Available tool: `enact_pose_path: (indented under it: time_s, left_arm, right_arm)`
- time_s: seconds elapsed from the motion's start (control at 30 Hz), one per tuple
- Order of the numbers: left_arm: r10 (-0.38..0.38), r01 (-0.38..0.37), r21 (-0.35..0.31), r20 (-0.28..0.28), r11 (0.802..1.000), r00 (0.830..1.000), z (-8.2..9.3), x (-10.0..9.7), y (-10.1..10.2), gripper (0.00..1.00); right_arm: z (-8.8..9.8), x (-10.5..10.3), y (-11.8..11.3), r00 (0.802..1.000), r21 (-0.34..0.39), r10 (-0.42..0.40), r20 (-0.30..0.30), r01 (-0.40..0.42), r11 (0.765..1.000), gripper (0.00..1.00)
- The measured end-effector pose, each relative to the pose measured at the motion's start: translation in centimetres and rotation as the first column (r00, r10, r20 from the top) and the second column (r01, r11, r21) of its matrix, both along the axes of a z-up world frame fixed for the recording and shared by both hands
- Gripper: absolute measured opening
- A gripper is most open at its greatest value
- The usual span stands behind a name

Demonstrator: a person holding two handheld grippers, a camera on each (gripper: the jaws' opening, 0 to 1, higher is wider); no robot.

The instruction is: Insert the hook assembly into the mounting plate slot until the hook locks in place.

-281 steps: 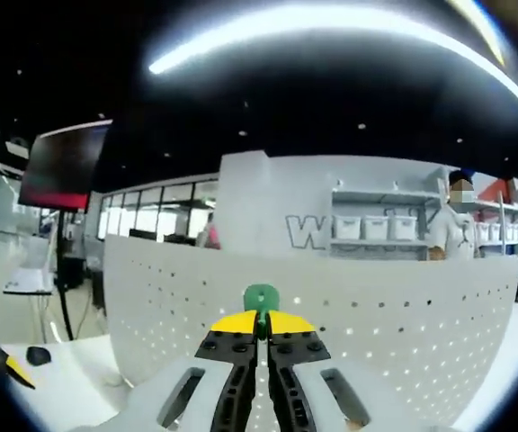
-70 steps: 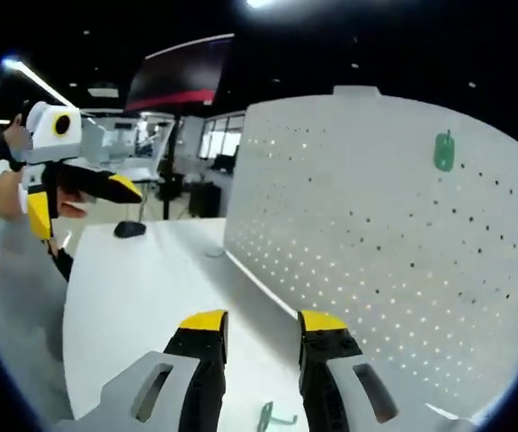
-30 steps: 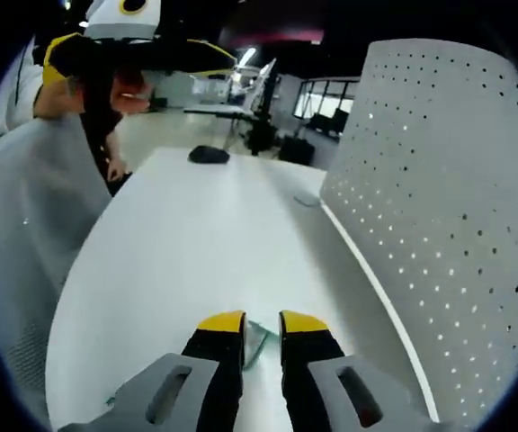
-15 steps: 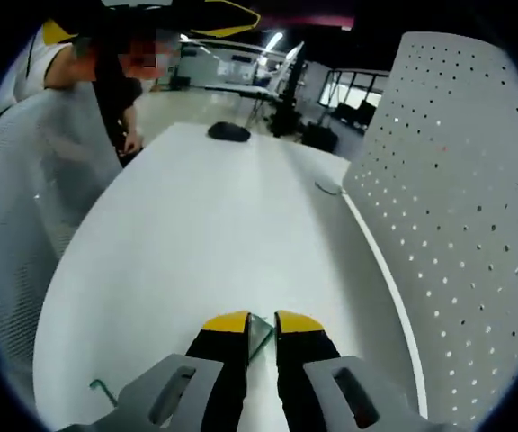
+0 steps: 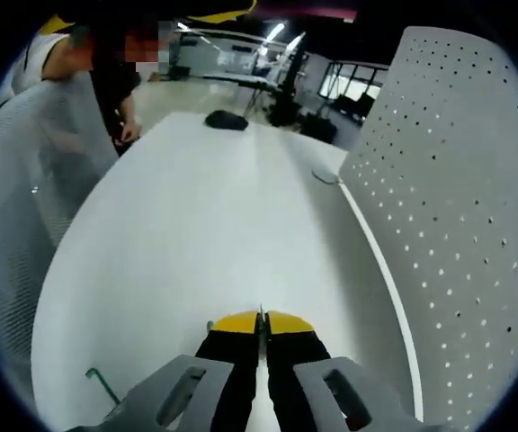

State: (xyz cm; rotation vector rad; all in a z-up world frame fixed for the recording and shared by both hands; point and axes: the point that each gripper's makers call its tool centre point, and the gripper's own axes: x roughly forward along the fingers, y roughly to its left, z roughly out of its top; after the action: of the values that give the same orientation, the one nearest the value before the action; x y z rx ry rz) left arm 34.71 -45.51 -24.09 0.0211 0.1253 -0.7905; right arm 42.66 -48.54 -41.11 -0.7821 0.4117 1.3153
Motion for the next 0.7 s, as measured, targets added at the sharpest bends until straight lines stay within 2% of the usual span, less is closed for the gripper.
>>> enact_pose_path:
  time_s: [0.17, 0.5, 0.7]
  left_arm:
    - [-0.004, 0.004, 0.0, -0.006, 1.0, 1.0, -0.1, -0.01, -0.06, 0.59]
    - [-0.001, 0.001, 0.001, -0.024, 1.0, 1.0, -0.5, 0.11, 0.02, 0.59]
    - [0.008, -0.008, -0.001, -0.015, 1.0, 1.0, -0.25, 0.11, 0.2, 0.58]
  right_arm:
    - [-0.21, -0.29, 0.2, 1.0, -0.012, 0.005, 0.001, -0.005, 1.0, 0.03]
    - [-0.14, 0.05, 0.72, 0.999, -0.047, 0.034, 0.027, -0.033, 0.998, 0.01]
    - [-0.23, 0.18, 0.71, 0.999, -0.061, 0.038, 0.026, -0.036, 0.998, 0.0]
